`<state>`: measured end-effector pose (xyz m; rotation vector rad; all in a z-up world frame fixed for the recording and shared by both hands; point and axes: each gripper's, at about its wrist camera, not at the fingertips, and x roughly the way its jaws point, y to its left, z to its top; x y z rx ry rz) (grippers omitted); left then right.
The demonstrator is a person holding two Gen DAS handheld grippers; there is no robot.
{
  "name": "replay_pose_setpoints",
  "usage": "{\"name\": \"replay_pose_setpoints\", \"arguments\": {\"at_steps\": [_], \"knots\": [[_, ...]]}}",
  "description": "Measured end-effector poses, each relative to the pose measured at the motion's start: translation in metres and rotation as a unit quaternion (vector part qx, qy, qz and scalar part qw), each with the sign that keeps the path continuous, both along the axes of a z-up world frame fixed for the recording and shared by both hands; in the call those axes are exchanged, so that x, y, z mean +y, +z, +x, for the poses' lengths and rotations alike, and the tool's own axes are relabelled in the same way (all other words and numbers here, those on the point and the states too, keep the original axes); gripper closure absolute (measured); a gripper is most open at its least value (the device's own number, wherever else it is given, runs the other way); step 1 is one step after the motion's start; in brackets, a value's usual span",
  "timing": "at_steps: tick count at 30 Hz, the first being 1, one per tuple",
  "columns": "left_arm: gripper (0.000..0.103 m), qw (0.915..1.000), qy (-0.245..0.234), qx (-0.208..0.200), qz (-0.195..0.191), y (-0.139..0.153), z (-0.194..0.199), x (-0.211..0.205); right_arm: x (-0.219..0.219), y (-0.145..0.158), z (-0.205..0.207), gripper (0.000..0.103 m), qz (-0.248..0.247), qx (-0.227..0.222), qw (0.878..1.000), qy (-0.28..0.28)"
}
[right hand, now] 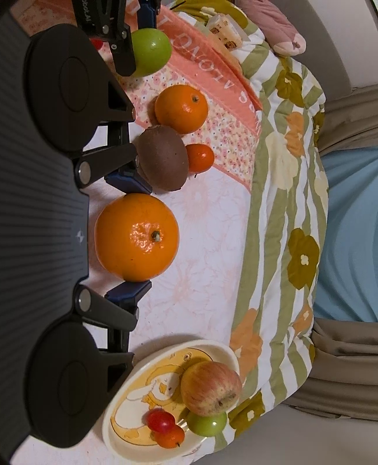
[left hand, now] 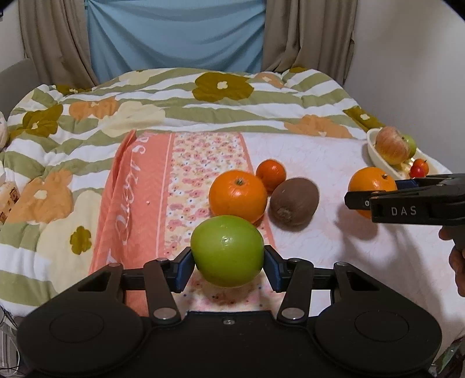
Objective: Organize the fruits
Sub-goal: 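Carry the green apple and orange into the duck bowl and open both tools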
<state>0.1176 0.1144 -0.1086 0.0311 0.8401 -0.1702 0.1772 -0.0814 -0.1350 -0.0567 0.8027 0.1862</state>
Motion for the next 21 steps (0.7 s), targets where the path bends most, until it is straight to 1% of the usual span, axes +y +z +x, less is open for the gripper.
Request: {"name": "replay_pose_setpoints", "arguments": {"at_steps": [4,10,17,21], "knots": [[0.048,0.9999,-0.001,-0.011,-0.002,0.016,-0.005,-0.007,-0.006,0.017,-0.01,0.026,0.004,-0.009,1.0,0.003],[0.048,0.9994,-0.005,-0.033,-0.008,0.049,-0.015,-0.022,-0.021,0.052,-0.028,0.026,0.013,-0.026,1.0,0.003],[0.048,0.9987,-0.014,-0.049,-0.011,0.078,-0.023,-0.049,-0.056,0.087,-0.044,0.026,0.027,-0.042,0.999,-0.006],[0.048,0.9981,-0.018,-0.057,-0.016,0.09,-0.024,-0.07,-0.082,0.098,-0.048,0.026,0.03,-0.048,0.998,-0.016]]}}
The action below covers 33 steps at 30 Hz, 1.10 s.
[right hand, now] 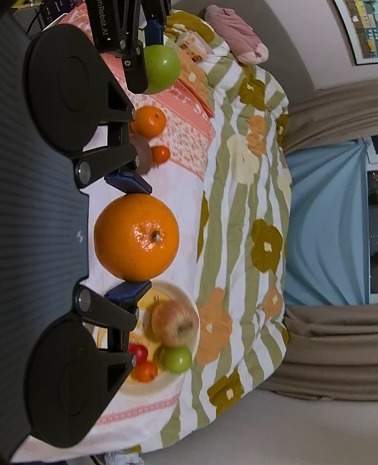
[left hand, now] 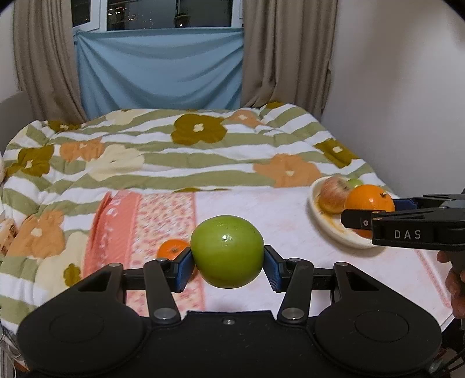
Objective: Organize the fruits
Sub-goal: 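Carry the green apple and orange into the duck bowl and open both tools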
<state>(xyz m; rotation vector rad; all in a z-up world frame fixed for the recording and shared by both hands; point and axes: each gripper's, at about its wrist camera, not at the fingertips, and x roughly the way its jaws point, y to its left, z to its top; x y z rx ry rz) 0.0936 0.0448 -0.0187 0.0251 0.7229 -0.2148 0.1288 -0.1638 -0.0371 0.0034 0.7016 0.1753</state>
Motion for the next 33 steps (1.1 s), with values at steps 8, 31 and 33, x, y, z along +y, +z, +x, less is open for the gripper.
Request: {"name": "replay_pose_setpoints", "arguments": {"at_steps": [8,31,33], "knots": [[0.048,0.9995,-0.025,-0.015,-0.01,0.015,0.008,-0.05,-0.06,0.013,-0.001,0.026,0.003,-0.011,1.0,-0.027],[0.048,0.9978,-0.053,0.039,-0.01,-0.038,0.08,-0.184,-0.184,-0.036,0.045,0.026,0.004,0.039,0.999,-0.02],[0.048,0.9977,-0.049,0.046,-0.007,-0.046,0.088,-0.191,-0.188,-0.044,0.05,0.026,0.004,0.043,0.999,-0.01]]}}
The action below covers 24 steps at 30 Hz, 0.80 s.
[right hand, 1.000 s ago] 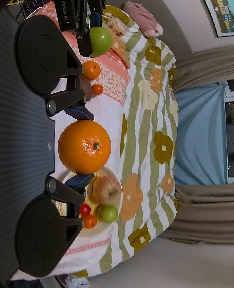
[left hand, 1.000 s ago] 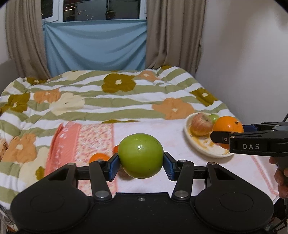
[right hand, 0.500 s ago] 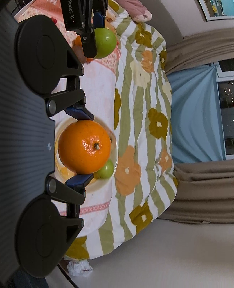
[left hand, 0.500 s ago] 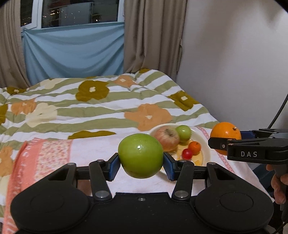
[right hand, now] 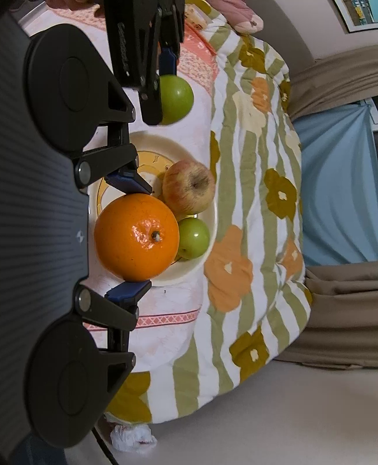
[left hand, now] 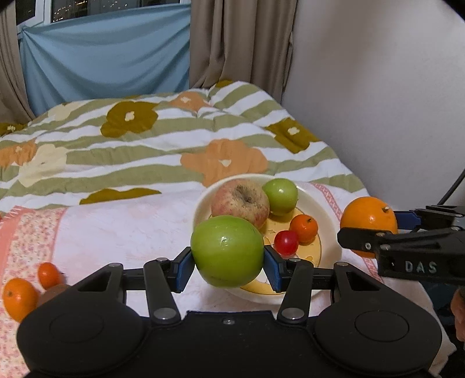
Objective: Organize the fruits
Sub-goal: 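Carry the green apple and orange into the duck bowl and open both tools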
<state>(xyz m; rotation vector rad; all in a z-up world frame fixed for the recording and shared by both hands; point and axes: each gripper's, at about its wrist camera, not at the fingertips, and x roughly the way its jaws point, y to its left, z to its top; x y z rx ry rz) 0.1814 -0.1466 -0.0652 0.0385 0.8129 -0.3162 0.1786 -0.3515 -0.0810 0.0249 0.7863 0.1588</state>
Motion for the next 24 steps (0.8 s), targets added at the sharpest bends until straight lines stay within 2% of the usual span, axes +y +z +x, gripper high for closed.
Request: {"name": "replay_pose_setpoints", "arguments": {"at_steps": [8,13,18,19,22,24], "knots": [[0.048,0.9996,0.007,0.018,0.018,-0.026,0.023,-0.022,-0.004,-0.019,0.012,0.026,-0.005,0.0,0.999,0.041],[0.048,0.9986,0.004,0.029,0.044,-0.038,0.034,-0.032,-0.004,-0.025,0.017,0.026,-0.011,0.0,0.998,0.057],[0.048,0.998,0.002,0.034,0.054,-0.043,0.04,-0.036,-0.006,-0.03,0.02,0.026,-0.009,-0.002,0.998,0.067],[0.046,0.9981,0.004,0.031,0.053,-0.042,0.039,-0.036,-0.007,-0.03,0.02,0.026,-0.01,-0.002,0.998,0.068],[0.01,0.9986,0.016,0.013,0.049,-0.033,0.035,-0.035,-0.008,-0.031,0.021,0.026,-0.011,-0.001,0.998,0.07],[0.009,0.9987,0.023,0.002,0.045,-0.026,0.031,-0.031,-0.009,-0.03,0.021,0.026,-0.013,-0.002,0.997,0.072]]}}
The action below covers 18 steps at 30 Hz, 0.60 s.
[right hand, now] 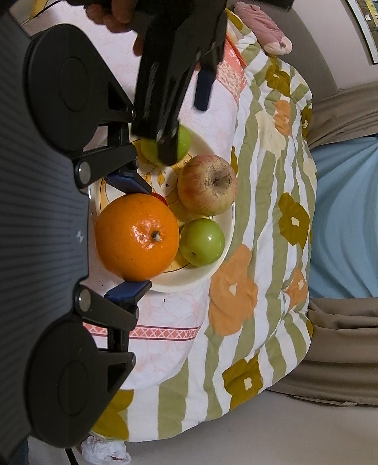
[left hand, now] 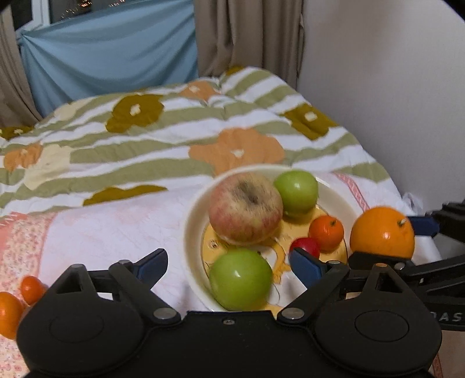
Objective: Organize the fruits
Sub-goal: 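Carry the green apple and orange into the duck bowl and open both tools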
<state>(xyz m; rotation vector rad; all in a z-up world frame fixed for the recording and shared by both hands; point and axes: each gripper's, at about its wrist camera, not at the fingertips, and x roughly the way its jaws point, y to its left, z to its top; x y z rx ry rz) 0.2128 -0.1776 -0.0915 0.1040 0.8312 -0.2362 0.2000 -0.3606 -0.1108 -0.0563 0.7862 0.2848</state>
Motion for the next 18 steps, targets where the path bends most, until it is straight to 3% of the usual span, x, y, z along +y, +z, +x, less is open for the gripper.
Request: {"name": "replay_pose_setpoints", "arguments": {"at_steps": [18], "knots": [[0.009,0.9983,0.058,0.008,-0.004,0.015,-0.041,0.029,0.024,-0.016,0.002,0.026,0.007,-0.003,0.998,0.054]]}}
